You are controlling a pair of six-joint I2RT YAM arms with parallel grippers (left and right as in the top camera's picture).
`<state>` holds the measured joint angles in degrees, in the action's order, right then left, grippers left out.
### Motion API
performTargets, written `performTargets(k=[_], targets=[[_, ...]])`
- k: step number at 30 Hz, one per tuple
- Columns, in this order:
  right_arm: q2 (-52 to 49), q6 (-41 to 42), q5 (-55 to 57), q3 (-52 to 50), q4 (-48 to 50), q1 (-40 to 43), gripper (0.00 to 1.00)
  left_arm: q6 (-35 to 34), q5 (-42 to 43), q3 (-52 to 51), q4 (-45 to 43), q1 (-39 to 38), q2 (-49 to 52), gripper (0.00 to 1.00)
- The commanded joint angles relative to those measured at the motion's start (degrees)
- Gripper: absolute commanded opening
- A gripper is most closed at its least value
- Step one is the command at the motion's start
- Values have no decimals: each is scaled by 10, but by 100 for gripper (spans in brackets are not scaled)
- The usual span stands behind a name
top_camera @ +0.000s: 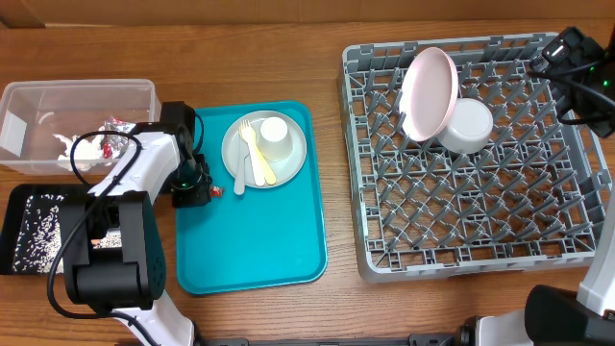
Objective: Sort waste into correct bins and load items into the dishwasher rack
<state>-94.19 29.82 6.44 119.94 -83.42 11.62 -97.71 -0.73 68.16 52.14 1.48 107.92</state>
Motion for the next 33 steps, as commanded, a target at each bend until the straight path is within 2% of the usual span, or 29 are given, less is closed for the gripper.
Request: performTargets(k=[1, 7, 11, 14, 19, 26, 33], targets=[[1, 3, 8, 0, 3, 1, 100, 15, -12, -3, 18, -5, 8, 29], [1, 3, 8, 0, 3, 1, 100, 20, 2, -3, 46, -5, 8, 22], [1, 3, 8, 0, 3, 1, 100, 60, 24, -1, 57, -5, 8, 20], [1, 3, 8, 0, 3, 1, 100, 81, 35, 3, 67, -5, 8, 12], [1, 3, 8, 0, 3, 1, 100, 93, 38, 26, 110, -5, 7, 4], [1, 3, 8, 0, 3, 1, 100, 95, 31, 102, 202, -5, 6, 4], [1, 3, 8, 0, 3, 1, 100, 151, 14, 224, 256, -5, 6, 4]])
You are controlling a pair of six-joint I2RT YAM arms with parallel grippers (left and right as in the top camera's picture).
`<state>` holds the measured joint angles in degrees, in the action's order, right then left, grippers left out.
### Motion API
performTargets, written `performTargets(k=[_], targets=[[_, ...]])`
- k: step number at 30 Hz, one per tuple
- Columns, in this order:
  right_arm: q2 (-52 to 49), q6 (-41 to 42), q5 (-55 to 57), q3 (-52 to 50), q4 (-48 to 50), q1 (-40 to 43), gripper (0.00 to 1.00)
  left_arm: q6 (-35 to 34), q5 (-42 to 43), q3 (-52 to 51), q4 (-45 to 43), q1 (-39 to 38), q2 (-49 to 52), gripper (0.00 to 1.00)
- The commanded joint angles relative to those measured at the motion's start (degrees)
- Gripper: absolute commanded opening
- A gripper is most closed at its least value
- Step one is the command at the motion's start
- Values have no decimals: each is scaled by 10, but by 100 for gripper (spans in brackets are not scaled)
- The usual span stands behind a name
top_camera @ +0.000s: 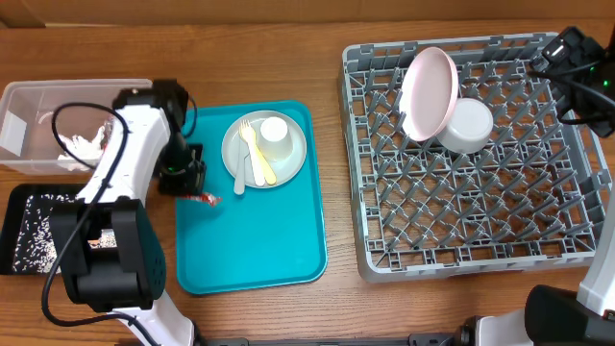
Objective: Sort waste into correct bins and load items into the dishwasher rack
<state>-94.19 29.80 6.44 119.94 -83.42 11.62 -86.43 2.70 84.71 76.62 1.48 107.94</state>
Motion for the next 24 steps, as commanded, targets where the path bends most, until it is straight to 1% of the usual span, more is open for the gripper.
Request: performTargets(k=[1, 4, 9, 14, 16, 18, 19, 20, 22, 24], targets=[[1, 3, 8, 0, 3, 1, 100, 43, -30, 77, 14, -5, 6, 4], [1, 3, 8, 0, 3, 1, 100, 75, -57, 144, 15, 3, 6, 5], [1, 3, 8, 0, 3, 1, 100, 83, -103, 223, -8, 30, 6, 12], [1, 3, 8, 0, 3, 1, 100, 92, -133, 236, -65, 80, 6, 15], [1, 3, 8, 0, 3, 1, 100, 103, -142, 236, -85, 102, 6, 11], [1, 3, 8, 0, 3, 1, 100, 123, -135, 236, -100, 124, 6, 11], [1, 3, 8, 0, 3, 1, 100, 136, -127, 236, -104, 132, 6, 17], [1, 3, 8, 0, 3, 1, 100, 150, -116, 236, -106, 139, 6, 29], [1, 3, 8, 0, 3, 1, 100, 184, -98, 236, -108, 146, 6, 33], [1, 3, 8, 0, 3, 1, 100, 233, -81, 236, -115, 144, 6, 35]])
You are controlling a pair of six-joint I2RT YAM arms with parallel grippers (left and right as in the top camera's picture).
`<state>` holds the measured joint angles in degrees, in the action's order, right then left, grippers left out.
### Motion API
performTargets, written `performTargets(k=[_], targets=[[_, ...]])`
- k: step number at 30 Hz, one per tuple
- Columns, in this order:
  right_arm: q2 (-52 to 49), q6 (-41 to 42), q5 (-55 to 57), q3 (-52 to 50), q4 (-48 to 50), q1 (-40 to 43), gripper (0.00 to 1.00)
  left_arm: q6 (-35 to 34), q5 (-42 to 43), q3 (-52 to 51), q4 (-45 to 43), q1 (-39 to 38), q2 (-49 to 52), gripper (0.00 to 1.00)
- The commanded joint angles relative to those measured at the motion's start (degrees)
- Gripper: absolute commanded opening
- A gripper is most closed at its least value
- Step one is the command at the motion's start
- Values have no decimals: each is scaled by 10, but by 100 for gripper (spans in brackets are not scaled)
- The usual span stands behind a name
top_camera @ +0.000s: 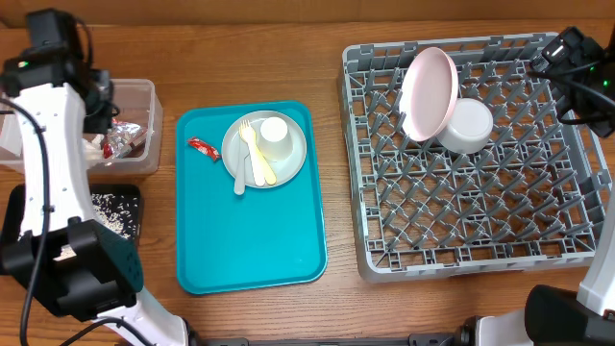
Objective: Sort waste into correct bins and load items into the dishwasher rack
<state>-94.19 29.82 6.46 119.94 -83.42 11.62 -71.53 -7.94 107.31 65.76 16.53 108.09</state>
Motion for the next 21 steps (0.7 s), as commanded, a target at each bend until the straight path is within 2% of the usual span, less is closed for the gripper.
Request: performTargets(k=[1, 2, 3, 5, 6, 7, 8, 12, 14, 17, 21], targets=[[1, 2, 8, 0, 3, 1, 100, 106, 33, 10, -11, -10, 5, 35], [1, 3, 8, 0, 3, 1, 100, 129, 37, 9, -16, -19, 5, 36], [1, 3, 8, 0, 3, 1, 100, 146, 37, 9, -18, -35, 5, 43], [1, 3, 8, 0, 3, 1, 100, 164, 42, 9, -17, -63, 5, 62], [1, 3, 8, 0, 3, 1, 100, 177, 45, 8, -18, -82, 5, 85], [1, 3, 8, 0, 3, 1, 100, 184, 43, 7, -17, -99, 6, 96], [1, 2, 8, 0, 3, 1, 100, 189, 40, 7, -17, -113, 9, 100], [1, 3, 8, 0, 3, 1, 100, 182, 22, 7, -17, -158, 36, 100], [1, 3, 8, 0, 3, 1, 100, 157, 24, 7, -9, -169, 61, 100], [1, 3, 8, 0, 3, 1, 100, 113, 50, 7, 10, -172, 105, 98], [1, 3, 8, 0, 3, 1, 100, 92, 80, 7, 11, -167, 170, 94]])
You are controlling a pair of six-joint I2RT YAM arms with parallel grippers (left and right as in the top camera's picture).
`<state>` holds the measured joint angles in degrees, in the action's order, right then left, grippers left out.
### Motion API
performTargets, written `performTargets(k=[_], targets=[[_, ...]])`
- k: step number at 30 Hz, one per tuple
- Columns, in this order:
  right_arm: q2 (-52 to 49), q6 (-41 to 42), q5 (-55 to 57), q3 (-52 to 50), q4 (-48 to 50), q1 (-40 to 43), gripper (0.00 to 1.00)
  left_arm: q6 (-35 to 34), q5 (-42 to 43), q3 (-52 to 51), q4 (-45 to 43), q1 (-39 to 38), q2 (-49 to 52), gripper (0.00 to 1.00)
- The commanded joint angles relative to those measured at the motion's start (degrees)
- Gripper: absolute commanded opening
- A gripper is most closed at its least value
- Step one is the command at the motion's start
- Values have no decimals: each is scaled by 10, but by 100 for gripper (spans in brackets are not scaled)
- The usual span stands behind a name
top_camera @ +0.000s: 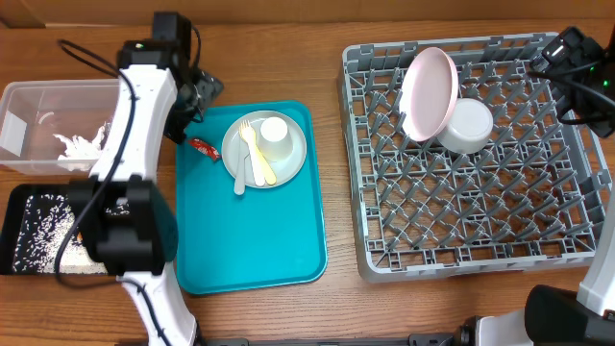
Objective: Sort waste into correct bins and load items into the dishwasher rack
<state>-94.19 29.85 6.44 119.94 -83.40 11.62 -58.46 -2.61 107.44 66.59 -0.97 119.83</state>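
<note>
A small red wrapper (202, 147) lies on the teal tray (250, 240) near its upper left corner. Beside it sits a pale plate (288, 159) carrying a white cup (274, 135), a fork (242, 159) and a yellow spoon (261, 165). My left gripper (199, 94) hovers just off the tray's upper left corner, above the wrapper; its jaws are too dark to read. The grey dishwasher rack (480, 221) holds a pink bowl (428, 91) and a white bowl (469, 126). My right gripper (567, 50) stays at the rack's far right corner, state unclear.
A clear plastic bin (29, 106) with white crumpled paper stands at the left, partly behind my left arm. Below it is a black bin (38, 231) with white specks. The rack fills the right half of the table.
My left gripper has moved right, from over the clear bin to the tray's upper left corner. The red wrapper, the plate and the rack contents lie as before.
My left gripper was first low at the tray's left edge beside the red wrapper, and still there a second later. Then it was over the clear bin while the wrapper lay higher up on the tray. Now the gripper is back near the wrapper.
</note>
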Motion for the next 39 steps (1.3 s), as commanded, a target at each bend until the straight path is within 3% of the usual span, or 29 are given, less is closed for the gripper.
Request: performTargets(k=[1, 22, 30, 37, 39], targets=[[1, 2, 8, 0, 3, 1, 100, -40, 27, 6, 3, 9, 56, 94], [1, 2, 8, 0, 3, 1, 100, -71, 11, 6, -19, 8, 138, 82], [1, 2, 8, 0, 3, 1, 100, -71, 7, 6, -12, 8, 138, 52], [1, 2, 8, 0, 3, 1, 100, -59, 7, 8, -3, 9, 136, 4], [1, 2, 8, 0, 3, 1, 100, -58, 5, 13, 6, 9, 132, 4]])
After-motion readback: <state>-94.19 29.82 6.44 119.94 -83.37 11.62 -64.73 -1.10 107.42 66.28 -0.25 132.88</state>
